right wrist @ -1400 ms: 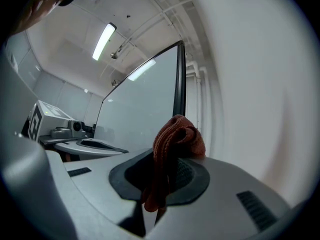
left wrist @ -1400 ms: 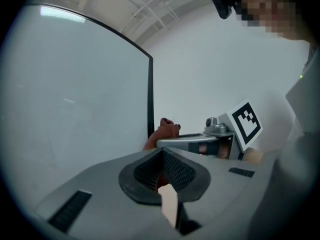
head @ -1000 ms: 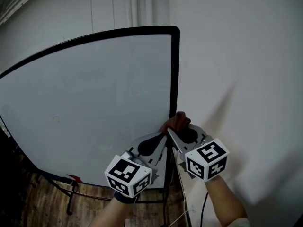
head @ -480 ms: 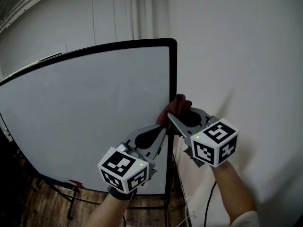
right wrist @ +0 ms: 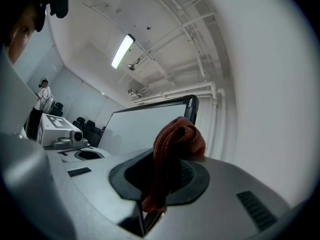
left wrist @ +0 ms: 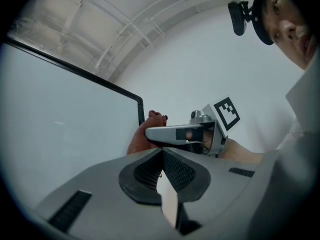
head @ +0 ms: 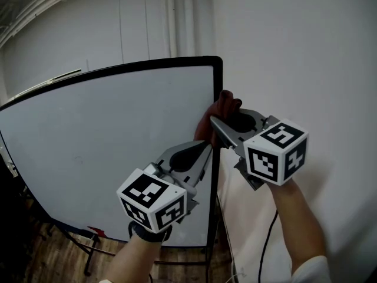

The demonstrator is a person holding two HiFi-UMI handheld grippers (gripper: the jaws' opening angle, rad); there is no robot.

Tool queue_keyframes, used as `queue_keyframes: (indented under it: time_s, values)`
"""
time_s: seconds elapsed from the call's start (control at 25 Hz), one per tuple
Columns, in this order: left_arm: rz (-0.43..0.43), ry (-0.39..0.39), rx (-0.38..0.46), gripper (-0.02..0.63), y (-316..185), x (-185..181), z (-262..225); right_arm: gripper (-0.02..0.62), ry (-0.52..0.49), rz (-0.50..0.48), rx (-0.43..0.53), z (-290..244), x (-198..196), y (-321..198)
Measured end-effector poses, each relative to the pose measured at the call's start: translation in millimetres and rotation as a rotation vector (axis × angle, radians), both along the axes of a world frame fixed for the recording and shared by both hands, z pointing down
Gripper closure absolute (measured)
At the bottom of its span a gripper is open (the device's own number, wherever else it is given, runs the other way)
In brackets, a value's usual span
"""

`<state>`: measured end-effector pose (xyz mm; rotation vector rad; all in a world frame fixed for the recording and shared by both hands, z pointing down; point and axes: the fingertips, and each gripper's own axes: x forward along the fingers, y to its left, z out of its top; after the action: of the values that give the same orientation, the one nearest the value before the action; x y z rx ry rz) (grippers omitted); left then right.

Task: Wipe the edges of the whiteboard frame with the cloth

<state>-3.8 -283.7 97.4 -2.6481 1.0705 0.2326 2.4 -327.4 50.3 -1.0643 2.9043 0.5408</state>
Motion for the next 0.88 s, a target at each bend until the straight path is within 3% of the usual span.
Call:
queue_keyframes:
  time_s: [0.6,0.88]
  values:
    - [0.018,0.017,0.05,0.597,-4,13,-41,0.537,-0.046,0.011,0.117,-89,15,-2]
    - [0.026,0.014,0.068,0.597,6,10,-25,0.537,-0.171,-0.001,0.161,-94,28,17]
